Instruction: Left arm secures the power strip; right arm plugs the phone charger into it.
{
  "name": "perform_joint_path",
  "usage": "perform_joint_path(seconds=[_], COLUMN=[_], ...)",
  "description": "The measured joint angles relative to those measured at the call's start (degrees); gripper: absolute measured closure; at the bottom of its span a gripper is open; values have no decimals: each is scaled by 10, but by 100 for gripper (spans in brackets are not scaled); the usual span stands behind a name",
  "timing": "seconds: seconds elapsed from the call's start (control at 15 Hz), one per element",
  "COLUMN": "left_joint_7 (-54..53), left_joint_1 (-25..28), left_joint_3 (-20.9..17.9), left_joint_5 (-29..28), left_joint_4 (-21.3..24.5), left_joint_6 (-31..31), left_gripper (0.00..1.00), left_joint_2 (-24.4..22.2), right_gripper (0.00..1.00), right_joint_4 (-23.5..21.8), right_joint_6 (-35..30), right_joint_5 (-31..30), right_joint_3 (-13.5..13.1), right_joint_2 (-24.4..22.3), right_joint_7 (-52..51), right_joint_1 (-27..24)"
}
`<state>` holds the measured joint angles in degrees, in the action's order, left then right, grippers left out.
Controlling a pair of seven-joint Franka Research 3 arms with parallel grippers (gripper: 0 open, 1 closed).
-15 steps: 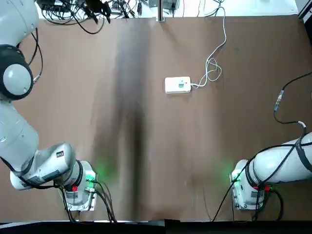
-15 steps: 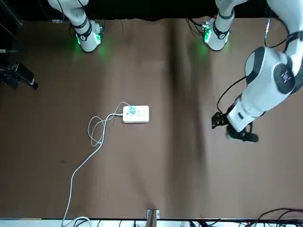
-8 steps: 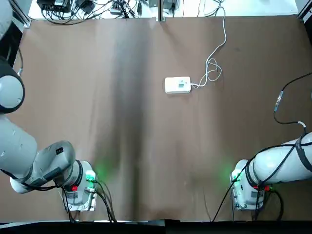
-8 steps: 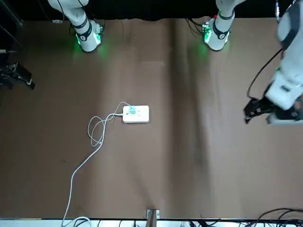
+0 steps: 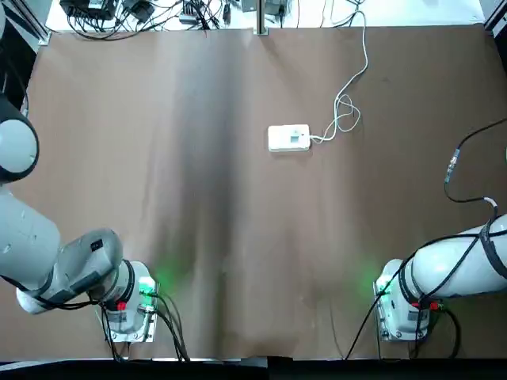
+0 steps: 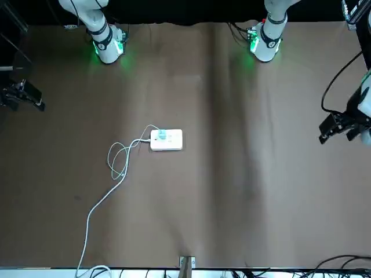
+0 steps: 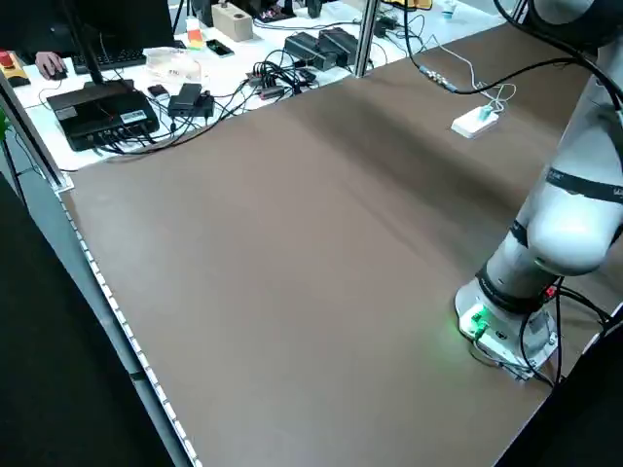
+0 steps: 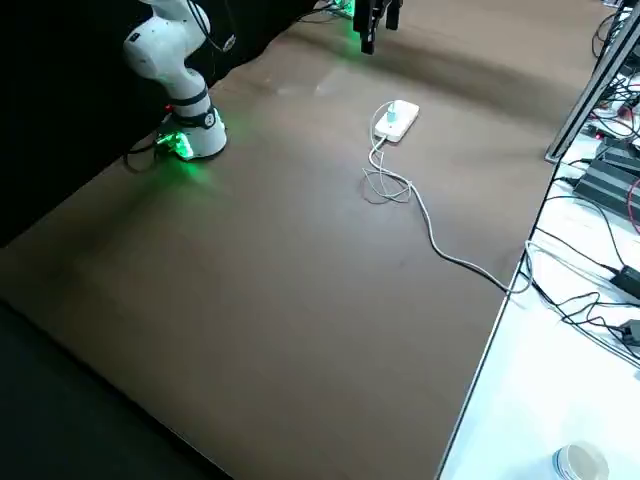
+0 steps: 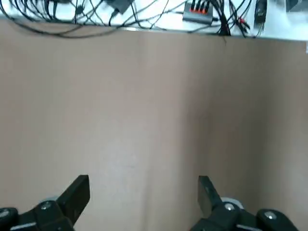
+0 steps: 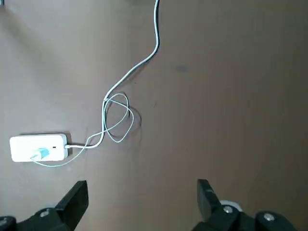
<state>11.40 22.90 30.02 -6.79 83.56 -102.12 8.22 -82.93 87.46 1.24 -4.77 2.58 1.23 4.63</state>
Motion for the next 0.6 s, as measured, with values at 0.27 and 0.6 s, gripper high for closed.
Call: perform_joint_path(seconds=[0.27,0.6], left_joint_7=[0,0], left_joint_1=[-135,-205], left_joint_3=[-145,-214], left_joint_5=[15,44], left_joint_4=[-29,-39], left_joint_6=[55,96], left_gripper=[0,0], left_joint_2=[-2,-42], right_gripper=[0,0], right_joint_4=[-9,-9], right_joint_6=[11,16], right_joint_5=[2,3], right_joint_3=[0,1], right_joint_2=[0,0], right_joint_7=[0,0], right_joint_1=[-5,-5])
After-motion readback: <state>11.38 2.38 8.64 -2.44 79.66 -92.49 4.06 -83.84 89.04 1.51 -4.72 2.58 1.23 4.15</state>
